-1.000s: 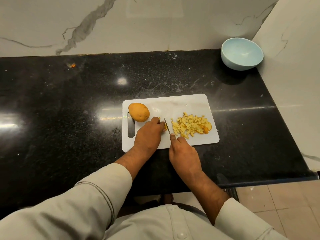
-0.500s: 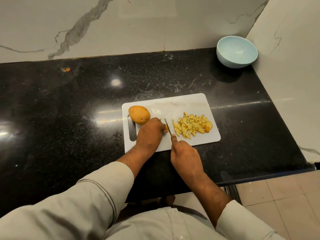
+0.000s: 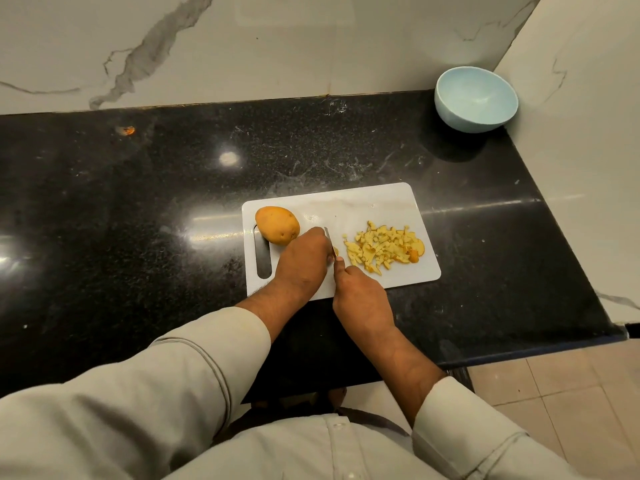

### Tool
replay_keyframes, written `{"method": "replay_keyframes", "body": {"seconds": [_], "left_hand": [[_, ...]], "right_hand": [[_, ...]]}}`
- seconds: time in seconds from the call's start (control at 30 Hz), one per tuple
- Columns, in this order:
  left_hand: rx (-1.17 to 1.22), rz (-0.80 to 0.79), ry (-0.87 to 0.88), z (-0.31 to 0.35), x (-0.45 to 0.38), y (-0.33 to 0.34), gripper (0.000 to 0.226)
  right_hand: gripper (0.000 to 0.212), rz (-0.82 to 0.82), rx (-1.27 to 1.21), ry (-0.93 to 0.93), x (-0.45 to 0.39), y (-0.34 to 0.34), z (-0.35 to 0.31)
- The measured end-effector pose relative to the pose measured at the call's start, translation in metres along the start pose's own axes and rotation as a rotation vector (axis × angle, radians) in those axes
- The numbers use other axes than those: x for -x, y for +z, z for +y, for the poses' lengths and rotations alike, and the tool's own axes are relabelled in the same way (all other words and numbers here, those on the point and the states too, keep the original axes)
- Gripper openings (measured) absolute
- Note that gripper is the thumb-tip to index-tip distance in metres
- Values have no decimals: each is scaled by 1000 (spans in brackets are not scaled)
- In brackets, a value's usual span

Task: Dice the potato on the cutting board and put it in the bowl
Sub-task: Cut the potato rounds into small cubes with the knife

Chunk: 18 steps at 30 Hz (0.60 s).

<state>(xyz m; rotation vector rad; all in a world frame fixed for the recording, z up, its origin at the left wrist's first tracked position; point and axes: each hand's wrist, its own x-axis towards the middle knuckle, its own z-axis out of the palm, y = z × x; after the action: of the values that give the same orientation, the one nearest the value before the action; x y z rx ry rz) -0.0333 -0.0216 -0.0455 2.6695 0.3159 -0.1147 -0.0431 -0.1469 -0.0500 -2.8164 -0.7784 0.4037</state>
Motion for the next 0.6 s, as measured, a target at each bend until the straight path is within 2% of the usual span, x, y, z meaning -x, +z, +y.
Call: {"method": "replay_keyframes", "body": {"seconds": [0.13,0.37,0.47,0.6], "left_hand": [[-70,0,4,5,4,-1,20],[-51,39,26,3,8,4,20],[27,68,12,-3,13,10,21],[262,130,-43,-10,17,11,19]], "right_hand": [[48,-41,62,-36,-8,-2,-4],[61,-85,134,-87,35,8,11],[60,-94,108,-86,50,8,19],[52,17,18,-19,57,-2,23]]}}
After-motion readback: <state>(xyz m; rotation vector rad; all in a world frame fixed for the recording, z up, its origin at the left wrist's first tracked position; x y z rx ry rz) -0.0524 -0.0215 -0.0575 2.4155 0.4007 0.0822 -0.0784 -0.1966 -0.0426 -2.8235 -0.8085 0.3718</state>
